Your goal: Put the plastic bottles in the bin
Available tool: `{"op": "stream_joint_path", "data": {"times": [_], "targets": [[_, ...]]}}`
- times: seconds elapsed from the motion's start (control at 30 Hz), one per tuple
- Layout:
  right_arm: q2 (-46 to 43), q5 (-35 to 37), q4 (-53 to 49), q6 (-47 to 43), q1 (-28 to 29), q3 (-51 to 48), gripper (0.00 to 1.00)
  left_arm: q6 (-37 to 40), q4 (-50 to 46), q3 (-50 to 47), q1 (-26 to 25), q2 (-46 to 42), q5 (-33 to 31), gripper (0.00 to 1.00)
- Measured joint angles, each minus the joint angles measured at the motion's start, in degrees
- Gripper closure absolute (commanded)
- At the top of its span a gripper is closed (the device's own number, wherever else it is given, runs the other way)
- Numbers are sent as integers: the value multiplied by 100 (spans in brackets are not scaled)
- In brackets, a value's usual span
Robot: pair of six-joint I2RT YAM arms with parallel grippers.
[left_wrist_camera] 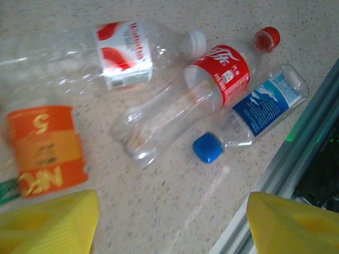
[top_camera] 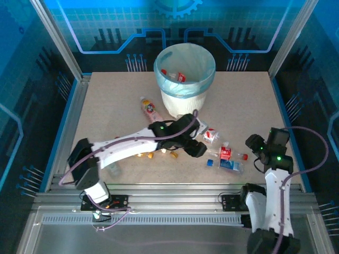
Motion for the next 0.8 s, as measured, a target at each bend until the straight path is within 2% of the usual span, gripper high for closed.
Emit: {"op": "stream_joint_path", "data": {"times": [0.1,0.2,0.5,0.63,0.8], "targets": [[299,-645,295,68,-697,-474,36,37,-4,404,-101,592,90,26],[490,-1130,573,90,-1091,-831,34,48,15,643,-146,981,195,26],[800,-2146,1263,105,-1217,-1272,30,28,81,682,-149,1574,420,27],[933,-2310,1416,114,-1220,-1335,21,-85,195,667,-127,1652,433,27],[960,-2323,1537,107,-1220,-1432,20,-190,413,555,-63,1668,533,27]]}}
